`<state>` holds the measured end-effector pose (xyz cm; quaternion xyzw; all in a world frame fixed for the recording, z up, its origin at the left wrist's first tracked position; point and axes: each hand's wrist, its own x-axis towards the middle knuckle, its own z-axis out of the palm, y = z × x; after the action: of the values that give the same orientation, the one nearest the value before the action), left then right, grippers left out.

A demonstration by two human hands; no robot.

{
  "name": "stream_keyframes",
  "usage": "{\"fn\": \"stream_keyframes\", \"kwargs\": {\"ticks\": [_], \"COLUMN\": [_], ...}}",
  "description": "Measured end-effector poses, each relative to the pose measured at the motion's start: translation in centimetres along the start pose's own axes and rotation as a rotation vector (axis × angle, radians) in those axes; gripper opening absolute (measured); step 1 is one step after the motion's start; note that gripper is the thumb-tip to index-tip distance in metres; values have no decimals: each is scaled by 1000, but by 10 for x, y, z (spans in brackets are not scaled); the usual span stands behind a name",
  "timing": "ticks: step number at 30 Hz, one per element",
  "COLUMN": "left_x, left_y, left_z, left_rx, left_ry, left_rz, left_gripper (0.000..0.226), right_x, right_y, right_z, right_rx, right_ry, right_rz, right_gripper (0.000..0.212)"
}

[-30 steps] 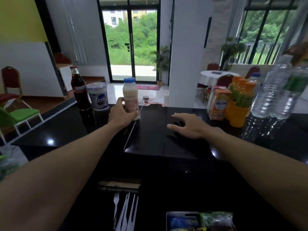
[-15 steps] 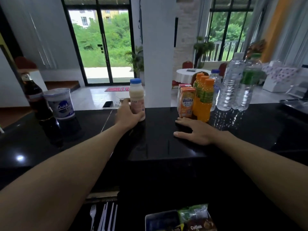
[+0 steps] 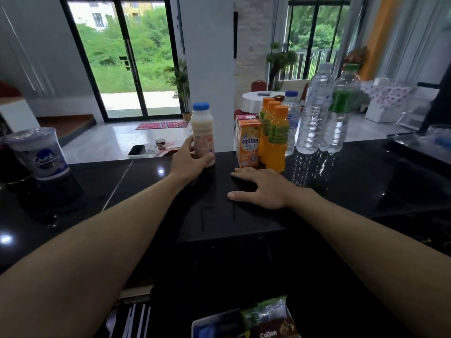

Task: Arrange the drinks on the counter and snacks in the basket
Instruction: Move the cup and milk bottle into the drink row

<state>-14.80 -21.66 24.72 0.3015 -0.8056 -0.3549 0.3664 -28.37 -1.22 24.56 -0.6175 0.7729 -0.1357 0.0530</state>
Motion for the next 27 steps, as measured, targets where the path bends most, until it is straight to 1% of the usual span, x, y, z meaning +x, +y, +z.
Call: {"fn": "stream_keyframes", "kwargs": {"ticks": [3, 7, 9, 13, 16, 18, 24, 27], "left_x": [3, 4, 6, 12, 17, 20, 27, 30], "left_y": [-1, 2, 1, 2, 5, 7, 7, 3], "left_z": [2, 4, 4, 9, 16, 18, 27, 30], "left_rx": [-8, 80, 87, 1, 17, 32, 63, -6], "left_ry": [4, 53, 56, -19, -69, -104, -87, -124], "left_rz": [9, -3, -11, -63, -66, -49, 23, 5], "left_gripper": [69, 71, 69, 60, 55, 58, 57, 54], "right_x": [0, -1, -1, -2, -2, -2, -3, -3], "right_y": [1, 1, 0, -2, -2, -2, -3, -4], "right_z": [0, 1, 1, 0, 0, 1, 0, -1], "right_rx": [15, 22, 28, 49, 57, 60, 60, 71], "right_ry": [7, 18, 23, 30, 29, 31, 31, 39], "right_rz": [6, 2, 5, 15, 20, 20, 21, 19], "right_gripper": [98, 96, 96, 95, 96, 96, 94, 90]}}
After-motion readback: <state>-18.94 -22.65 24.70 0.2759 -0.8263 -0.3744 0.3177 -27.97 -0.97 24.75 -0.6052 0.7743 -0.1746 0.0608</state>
